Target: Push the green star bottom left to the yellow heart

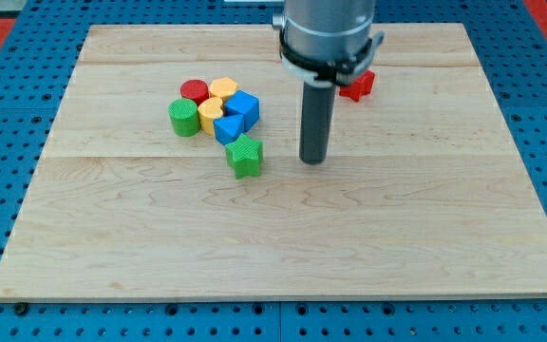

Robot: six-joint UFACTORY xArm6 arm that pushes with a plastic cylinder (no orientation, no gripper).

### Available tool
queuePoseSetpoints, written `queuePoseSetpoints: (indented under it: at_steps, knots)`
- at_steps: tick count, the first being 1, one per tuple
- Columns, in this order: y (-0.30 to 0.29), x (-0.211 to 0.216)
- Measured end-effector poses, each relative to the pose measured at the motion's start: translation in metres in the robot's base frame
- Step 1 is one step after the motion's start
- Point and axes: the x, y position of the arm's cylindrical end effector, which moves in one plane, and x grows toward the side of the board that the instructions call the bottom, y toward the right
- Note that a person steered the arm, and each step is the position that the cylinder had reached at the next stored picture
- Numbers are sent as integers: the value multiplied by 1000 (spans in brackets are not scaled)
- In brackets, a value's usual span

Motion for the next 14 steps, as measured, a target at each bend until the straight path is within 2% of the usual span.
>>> queuePoseSetpoints:
  at_steps: [1, 2, 3, 4, 5, 6, 7, 8, 11, 12, 14]
  knots:
    - [-65, 26]
    - [-106, 95]
    - [-110, 110]
    - [-124, 95]
    - [-173, 70]
    - [-172, 34]
    - [-138, 9]
    - [-91, 3]
    - [-2, 13]
    - [15, 63]
    - [-75, 61]
